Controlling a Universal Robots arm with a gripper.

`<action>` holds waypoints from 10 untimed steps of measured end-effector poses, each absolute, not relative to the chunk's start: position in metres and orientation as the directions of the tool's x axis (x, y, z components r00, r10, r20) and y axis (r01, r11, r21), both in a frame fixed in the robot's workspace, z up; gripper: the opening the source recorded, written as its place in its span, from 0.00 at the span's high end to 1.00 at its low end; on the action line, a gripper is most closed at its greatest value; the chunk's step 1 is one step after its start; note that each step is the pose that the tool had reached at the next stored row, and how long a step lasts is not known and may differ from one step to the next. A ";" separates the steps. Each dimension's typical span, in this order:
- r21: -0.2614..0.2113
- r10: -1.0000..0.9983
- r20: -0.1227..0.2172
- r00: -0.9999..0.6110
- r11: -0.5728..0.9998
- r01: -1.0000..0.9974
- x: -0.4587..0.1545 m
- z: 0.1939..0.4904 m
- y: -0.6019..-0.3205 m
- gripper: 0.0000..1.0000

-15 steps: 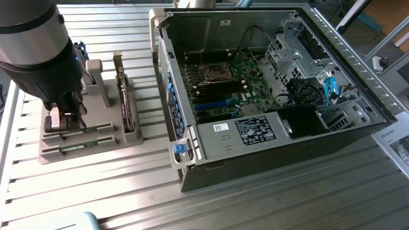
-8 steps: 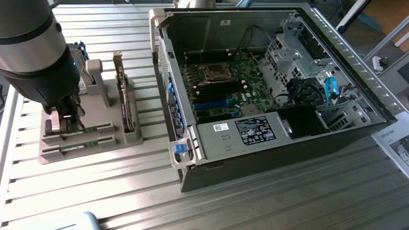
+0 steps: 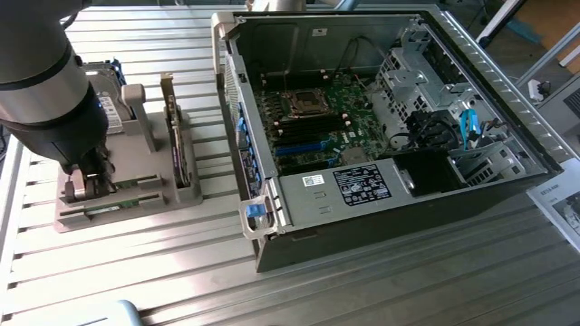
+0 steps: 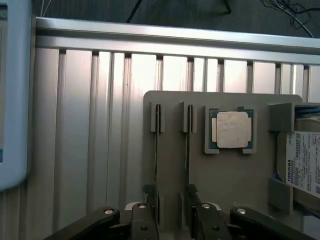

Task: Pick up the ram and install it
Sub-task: 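Pick up the ram and move it above insertion slot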

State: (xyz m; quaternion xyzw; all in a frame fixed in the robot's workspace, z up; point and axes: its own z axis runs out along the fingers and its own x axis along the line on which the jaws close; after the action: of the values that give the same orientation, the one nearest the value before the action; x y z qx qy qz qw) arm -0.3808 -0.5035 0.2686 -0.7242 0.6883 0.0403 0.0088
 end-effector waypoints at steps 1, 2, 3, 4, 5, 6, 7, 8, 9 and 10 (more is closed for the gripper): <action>0.043 -0.996 -0.070 0.059 -0.062 -0.997 -0.381 0.265 -0.504 0.64; 0.043 -0.996 -0.070 0.062 -0.066 -0.997 -0.382 0.261 -0.505 0.64; 0.043 -0.996 -0.070 0.063 -0.066 -0.997 -0.382 0.259 -0.505 0.64; 0.043 -0.996 -0.070 0.063 -0.066 -0.997 -0.383 0.257 -0.505 0.64; 0.043 -0.996 -0.070 0.063 -0.066 -0.997 -0.384 0.255 -0.505 0.64; 0.043 -0.996 -0.070 0.063 -0.066 -0.997 -0.384 0.252 -0.506 0.64; 0.043 -0.995 -0.070 0.064 -0.067 -0.997 -0.385 0.250 -0.508 0.64; 0.043 -0.995 -0.070 0.065 -0.068 -0.997 -0.386 0.246 -0.510 0.64; 0.043 -0.995 -0.071 0.067 -0.070 -0.997 -0.387 0.243 -0.512 0.64; 0.043 -0.995 -0.071 0.070 -0.073 -0.996 -0.387 0.240 -0.513 0.64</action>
State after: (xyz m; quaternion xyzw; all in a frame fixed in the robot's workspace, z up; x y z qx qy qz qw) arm -0.3866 -0.5129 0.2400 -0.7313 0.6808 0.0405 0.0085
